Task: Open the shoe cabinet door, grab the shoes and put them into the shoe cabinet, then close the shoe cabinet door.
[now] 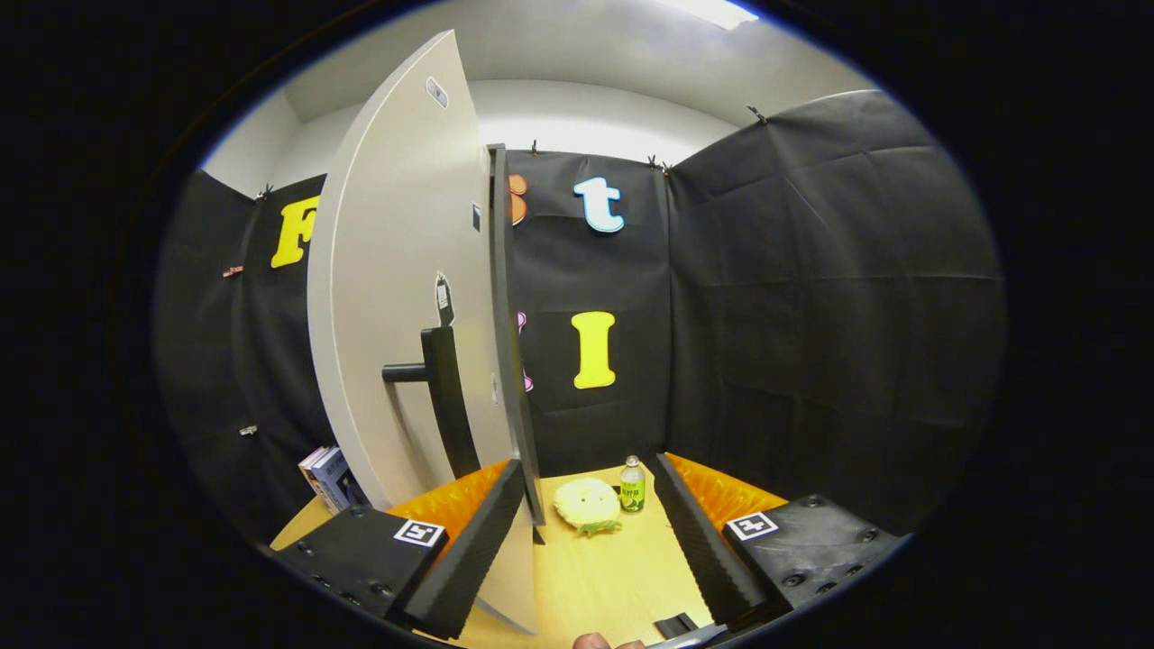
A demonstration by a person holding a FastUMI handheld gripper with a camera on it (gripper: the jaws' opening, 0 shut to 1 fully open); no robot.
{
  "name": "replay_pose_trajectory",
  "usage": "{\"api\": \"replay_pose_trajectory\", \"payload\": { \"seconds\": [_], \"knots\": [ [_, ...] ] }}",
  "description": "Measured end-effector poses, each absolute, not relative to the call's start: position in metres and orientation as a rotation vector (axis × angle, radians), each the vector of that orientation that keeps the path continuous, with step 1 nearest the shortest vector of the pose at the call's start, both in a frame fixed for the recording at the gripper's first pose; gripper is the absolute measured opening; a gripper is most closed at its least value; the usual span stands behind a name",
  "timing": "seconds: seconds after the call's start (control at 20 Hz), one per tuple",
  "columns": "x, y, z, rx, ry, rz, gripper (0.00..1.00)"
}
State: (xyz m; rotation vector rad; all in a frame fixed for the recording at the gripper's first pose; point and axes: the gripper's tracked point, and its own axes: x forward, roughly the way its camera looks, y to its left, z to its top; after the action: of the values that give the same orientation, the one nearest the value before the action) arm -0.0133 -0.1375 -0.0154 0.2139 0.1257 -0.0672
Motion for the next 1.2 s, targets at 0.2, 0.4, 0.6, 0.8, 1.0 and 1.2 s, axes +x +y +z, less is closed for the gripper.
{"api": "replay_pose_trajectory", "payload": {
  "seconds": [0.2, 0.4, 0.6, 0.8, 1.0, 1.2],
  "knots": [
    [-0.016, -0.092, -0.011, 0.222, 0.124, -0.028, 0.98],
    [-0.011, -0.055, -0.007, 0.206, 0.137, -0.03, 0.98],
    [0.001, -0.007, -0.005, 0.216, 0.145, 0.019, 0.98],
    [0.021, 0.038, -0.007, 0.176, 0.158, 0.091, 0.98],
    [0.034, 0.068, -0.001, 0.159, 0.152, 0.144, 0.98],
    [0.041, 0.073, 0.0, 0.149, 0.143, 0.151, 0.97]
  ]
}}
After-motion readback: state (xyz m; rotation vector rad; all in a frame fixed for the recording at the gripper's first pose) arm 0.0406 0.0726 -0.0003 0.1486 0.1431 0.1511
